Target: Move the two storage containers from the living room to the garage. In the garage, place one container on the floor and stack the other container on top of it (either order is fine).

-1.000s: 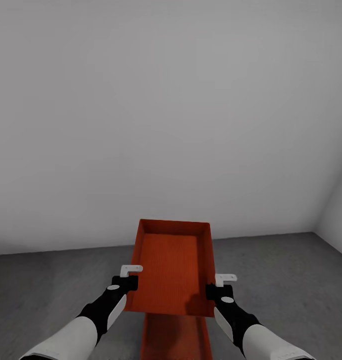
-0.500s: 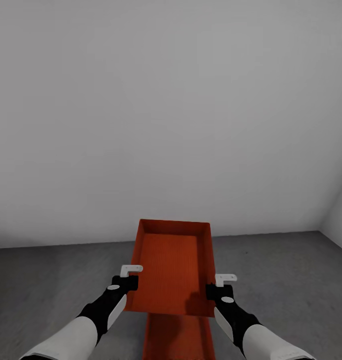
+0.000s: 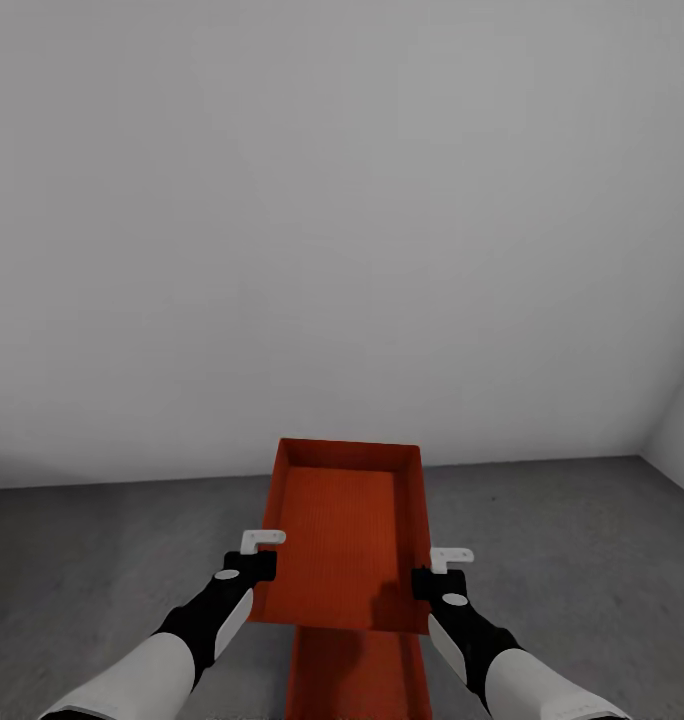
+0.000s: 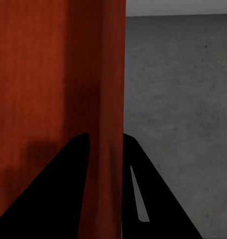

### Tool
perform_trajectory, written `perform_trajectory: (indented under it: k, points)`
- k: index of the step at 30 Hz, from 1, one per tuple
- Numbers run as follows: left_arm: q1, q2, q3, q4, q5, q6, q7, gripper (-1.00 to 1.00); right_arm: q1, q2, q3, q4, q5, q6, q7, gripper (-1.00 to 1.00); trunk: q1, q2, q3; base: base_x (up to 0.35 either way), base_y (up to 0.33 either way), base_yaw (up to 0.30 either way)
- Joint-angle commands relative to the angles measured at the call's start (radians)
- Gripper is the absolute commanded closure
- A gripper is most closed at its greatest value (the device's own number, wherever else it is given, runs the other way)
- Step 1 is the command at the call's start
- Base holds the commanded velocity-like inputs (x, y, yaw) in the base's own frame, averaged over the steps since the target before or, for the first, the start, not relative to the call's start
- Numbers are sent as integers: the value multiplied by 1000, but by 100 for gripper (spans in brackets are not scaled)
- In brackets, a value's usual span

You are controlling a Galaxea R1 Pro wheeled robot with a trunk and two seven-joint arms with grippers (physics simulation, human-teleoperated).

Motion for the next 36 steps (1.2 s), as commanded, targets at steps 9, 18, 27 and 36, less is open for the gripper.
perform_trajectory:
  k: [9,18,27,36]
  points:
    - [-1,23,-3,-5,-9,-87,24,100,-1,-2,-8,4,-18,-5,-6,100,0,-1,-16,0,0,0]
    - [-1,23,-2,-5,-9,-87,24,100,-1,-2,-8,4,-18,-5,-6,100,0,-1,-31,0,0,0]
    - [-1,23,-2,-5,-9,-87,24,100,-1,-2,-8,4,-18,-5,-6,100,0,-1,-45,0,0,0]
    - [-1,23,-2,-5,-9,-87,24,100,-1,-2,-8,4,-18,-5,-6,100,0,-1,-60,0,0,0]
